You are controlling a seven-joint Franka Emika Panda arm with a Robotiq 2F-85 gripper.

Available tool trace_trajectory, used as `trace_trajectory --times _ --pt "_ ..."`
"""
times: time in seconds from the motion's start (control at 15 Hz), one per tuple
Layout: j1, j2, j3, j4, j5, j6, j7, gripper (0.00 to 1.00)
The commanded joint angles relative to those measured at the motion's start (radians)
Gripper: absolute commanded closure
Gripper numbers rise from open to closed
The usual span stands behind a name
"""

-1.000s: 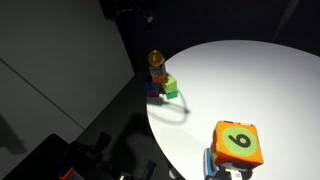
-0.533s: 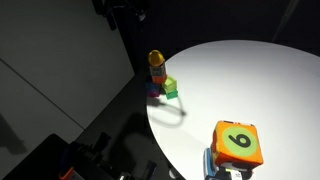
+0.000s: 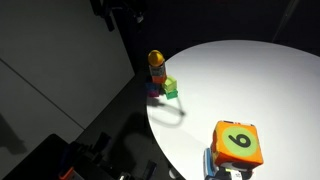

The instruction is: Pick up the yellow round toy and put it on the gray block

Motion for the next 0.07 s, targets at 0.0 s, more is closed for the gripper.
trace_trajectory --times 0.0 --pt "0.003 0.0 -0.003 0.002 0.0 -0.003 0.001 0.0"
